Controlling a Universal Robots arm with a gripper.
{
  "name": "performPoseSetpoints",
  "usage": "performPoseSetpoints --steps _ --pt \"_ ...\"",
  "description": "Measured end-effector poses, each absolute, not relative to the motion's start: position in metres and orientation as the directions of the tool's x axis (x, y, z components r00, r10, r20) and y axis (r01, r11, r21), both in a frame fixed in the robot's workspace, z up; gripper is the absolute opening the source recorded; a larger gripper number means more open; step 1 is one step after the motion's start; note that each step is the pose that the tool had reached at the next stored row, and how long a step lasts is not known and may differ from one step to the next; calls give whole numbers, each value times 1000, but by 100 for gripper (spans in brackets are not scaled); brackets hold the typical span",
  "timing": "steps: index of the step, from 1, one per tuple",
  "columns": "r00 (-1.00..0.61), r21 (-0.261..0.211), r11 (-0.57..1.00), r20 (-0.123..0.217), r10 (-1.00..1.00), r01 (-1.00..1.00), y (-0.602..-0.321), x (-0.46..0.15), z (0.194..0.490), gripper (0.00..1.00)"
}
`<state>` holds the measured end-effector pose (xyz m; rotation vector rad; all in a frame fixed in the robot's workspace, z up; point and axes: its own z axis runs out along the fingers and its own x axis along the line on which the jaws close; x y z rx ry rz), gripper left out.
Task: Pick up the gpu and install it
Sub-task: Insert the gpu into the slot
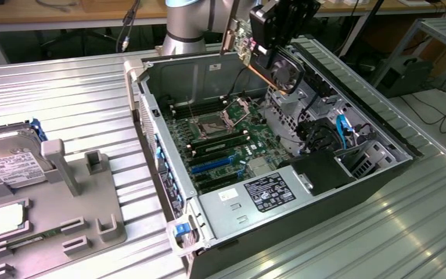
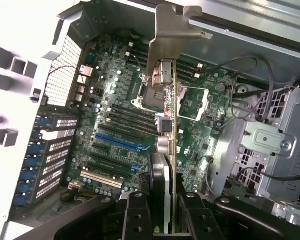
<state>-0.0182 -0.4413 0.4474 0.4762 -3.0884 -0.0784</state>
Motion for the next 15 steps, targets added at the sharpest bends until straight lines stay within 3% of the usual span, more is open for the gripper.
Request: performPoseSetpoints --steps 15 --pt "-902 52 901 8 -431 -430 -441 -18 447 28"
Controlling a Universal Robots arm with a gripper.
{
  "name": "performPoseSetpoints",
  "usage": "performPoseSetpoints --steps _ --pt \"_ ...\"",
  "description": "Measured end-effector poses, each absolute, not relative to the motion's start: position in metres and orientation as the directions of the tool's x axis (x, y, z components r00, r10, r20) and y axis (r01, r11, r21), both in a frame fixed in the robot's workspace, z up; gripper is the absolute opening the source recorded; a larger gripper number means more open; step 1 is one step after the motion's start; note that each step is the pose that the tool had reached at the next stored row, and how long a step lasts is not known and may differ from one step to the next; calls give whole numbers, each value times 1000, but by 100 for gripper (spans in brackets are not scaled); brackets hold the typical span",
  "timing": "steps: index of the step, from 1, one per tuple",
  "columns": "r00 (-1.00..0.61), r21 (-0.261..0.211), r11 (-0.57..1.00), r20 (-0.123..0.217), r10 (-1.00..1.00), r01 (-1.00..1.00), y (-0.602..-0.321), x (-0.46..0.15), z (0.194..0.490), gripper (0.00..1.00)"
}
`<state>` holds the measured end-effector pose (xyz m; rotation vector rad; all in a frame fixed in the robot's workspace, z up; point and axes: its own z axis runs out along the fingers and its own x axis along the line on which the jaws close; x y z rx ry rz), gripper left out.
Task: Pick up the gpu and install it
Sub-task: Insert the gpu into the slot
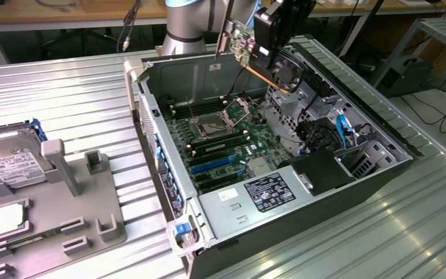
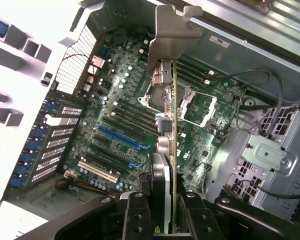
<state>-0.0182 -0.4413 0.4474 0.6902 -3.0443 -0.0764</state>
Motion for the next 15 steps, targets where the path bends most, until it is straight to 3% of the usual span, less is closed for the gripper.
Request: performPoseSetpoints --steps 15 --pt "-836 52 835 8 -549 -548 -441 -18 447 28"
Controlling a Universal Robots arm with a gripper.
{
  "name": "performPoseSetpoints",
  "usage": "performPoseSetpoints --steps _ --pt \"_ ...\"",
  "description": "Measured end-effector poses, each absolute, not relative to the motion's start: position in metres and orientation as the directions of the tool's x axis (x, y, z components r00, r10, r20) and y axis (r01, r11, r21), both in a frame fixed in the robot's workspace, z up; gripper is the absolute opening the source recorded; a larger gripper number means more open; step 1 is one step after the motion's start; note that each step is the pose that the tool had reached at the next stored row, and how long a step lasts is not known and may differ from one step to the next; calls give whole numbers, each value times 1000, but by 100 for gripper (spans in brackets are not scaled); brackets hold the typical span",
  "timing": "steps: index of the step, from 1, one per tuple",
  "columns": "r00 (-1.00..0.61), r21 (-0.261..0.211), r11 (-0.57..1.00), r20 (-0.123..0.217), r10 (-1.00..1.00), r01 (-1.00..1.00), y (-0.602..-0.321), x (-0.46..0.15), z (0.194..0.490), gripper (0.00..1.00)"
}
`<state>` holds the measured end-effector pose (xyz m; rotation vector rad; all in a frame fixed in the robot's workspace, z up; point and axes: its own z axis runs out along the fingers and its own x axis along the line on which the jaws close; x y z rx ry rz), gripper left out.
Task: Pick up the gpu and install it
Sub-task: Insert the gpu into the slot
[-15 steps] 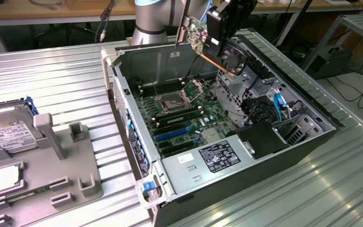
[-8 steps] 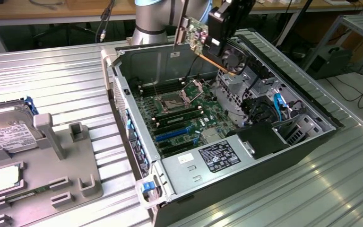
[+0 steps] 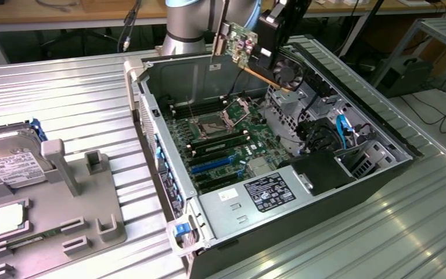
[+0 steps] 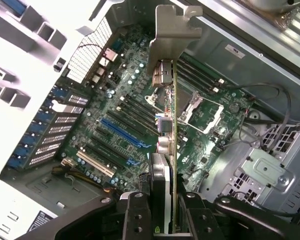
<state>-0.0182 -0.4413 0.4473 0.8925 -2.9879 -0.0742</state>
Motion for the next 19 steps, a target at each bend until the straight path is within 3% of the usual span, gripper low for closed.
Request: performPoseSetpoints --steps 19 --pt "-721 55 720 5 -693 -692 -441 -18 447 28"
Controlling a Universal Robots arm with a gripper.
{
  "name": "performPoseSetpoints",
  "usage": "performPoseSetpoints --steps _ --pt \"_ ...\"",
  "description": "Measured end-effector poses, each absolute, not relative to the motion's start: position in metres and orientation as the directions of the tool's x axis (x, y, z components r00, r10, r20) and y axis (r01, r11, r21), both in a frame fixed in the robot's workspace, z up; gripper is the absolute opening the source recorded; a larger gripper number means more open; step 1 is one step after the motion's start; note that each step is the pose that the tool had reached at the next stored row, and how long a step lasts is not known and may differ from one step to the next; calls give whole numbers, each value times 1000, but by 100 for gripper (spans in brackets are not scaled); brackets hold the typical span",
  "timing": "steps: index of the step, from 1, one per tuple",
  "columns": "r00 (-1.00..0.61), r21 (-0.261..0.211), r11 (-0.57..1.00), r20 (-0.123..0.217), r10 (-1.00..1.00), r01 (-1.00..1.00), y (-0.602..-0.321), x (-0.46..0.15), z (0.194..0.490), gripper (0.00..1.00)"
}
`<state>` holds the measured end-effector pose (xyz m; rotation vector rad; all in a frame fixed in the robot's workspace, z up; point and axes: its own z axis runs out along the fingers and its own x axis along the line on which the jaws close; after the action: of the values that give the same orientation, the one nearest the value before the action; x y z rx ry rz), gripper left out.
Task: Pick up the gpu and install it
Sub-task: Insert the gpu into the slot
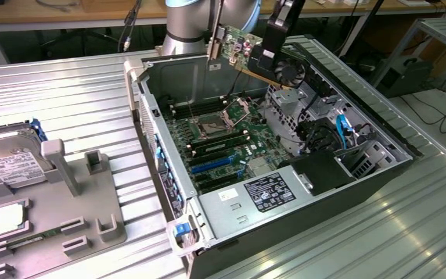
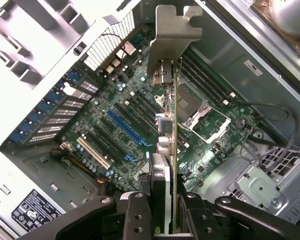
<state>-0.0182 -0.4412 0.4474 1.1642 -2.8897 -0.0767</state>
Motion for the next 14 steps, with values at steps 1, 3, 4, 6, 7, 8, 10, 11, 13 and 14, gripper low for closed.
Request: performPoseSetpoints --steps 1,3,4,6,7,8,10,11,13,14 --pt "-716 56 715 4 -698 -697 -441 -18 447 28" --pt "-705 59 703 1 -710 -708 -441 -18 447 28" --pt "-699 59 698 1 -715 -714 -441 -18 447 28" --pt "-688 59 686 0 -726 -725 -441 -18 447 28" --pt "-681 60 680 0 -732 -731 -441 -18 447 28" --pt "-675 60 674 0 -738 -737 -441 -18 447 28" --pt "-660 60 659 0 -751 -750 -441 -18 447 28" --pt "-652 60 651 0 -758 -757 -441 -18 447 28" --pt "-639 60 638 0 -769 -768 -441 -18 447 28" --pt "-631 60 630 0 -776 -774 -441 -18 447 28"
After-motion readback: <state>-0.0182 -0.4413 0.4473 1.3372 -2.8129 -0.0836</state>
